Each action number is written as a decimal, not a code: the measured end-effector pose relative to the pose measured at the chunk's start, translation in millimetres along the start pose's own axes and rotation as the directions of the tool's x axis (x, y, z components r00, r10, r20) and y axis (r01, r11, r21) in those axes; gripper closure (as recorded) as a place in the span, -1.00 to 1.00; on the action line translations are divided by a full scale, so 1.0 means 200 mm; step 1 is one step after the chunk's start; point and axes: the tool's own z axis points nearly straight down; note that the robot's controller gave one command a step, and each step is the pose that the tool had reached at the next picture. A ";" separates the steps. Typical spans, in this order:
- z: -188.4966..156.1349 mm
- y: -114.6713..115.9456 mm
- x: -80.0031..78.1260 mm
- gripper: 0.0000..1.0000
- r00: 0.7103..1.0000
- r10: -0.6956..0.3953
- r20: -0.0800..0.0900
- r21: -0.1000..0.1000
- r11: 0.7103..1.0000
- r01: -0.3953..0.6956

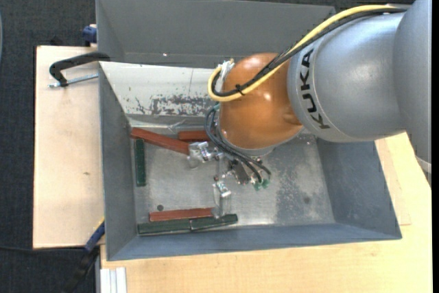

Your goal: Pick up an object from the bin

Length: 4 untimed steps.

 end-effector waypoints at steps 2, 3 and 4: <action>0.11 -0.09 0.09 -1.00 0.998 0.057 0.000 -0.001 0.998 -0.057; 0.29 0.09 0.03 1.00 0.974 -0.227 0.000 -0.001 0.974 0.227; 0.29 0.09 0.03 -1.00 0.974 -0.228 0.002 -0.002 0.974 0.228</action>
Offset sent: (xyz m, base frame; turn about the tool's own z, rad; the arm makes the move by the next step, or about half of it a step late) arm -0.0164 -0.0564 -0.0420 -0.1918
